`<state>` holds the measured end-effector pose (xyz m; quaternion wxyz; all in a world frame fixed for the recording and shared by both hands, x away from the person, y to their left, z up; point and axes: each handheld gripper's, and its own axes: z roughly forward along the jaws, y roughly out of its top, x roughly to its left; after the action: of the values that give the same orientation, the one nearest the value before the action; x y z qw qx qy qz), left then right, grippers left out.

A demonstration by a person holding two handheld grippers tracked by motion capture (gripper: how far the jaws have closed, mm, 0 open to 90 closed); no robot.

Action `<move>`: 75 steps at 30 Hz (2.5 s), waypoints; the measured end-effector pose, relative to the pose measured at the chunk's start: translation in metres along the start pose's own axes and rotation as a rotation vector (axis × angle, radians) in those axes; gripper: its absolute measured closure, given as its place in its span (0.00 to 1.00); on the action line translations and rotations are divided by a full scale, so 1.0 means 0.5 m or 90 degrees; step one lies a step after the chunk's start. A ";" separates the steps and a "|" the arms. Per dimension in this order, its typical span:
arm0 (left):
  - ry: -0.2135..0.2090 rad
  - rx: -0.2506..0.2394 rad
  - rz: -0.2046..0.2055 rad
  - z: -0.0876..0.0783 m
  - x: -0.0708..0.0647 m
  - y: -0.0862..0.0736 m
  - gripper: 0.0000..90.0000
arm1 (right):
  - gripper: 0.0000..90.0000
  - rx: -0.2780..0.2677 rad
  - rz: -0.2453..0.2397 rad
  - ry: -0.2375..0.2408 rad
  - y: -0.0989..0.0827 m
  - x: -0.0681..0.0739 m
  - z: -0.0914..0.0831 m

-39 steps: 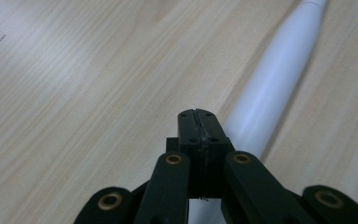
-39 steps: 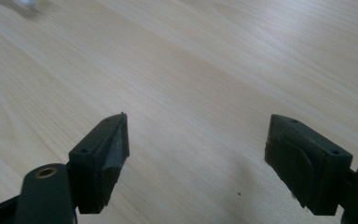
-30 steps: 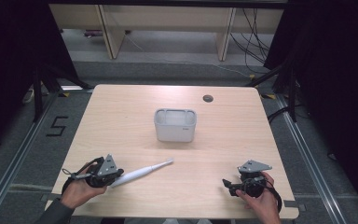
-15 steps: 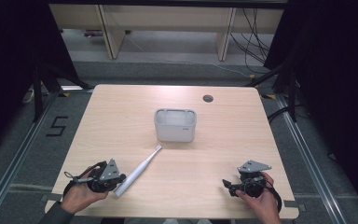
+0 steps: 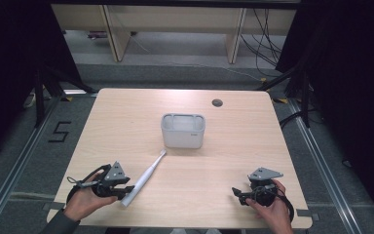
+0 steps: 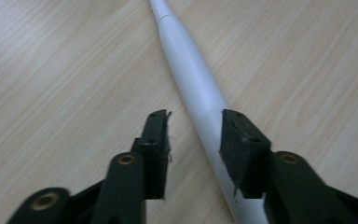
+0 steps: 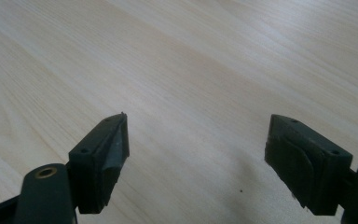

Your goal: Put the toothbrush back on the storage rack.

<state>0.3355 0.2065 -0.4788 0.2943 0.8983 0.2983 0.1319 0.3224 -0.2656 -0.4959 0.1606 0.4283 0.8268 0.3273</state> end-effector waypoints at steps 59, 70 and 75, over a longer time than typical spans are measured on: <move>-0.015 0.202 0.027 0.104 0.009 0.118 0.71 | 0.25 0.011 -0.009 0.007 -0.001 0.003 0.006; -0.018 0.239 0.034 0.106 0.007 0.127 0.72 | 0.25 0.013 -0.018 0.008 0.000 0.002 0.007; -0.018 0.251 0.026 0.109 0.007 0.132 0.73 | 0.25 0.014 -0.018 0.009 0.000 0.003 0.008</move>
<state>0.3910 0.1415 -0.4815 0.1138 0.9462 0.2962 0.0642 0.3238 -0.2629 -0.4988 0.1543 0.4161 0.8375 0.3189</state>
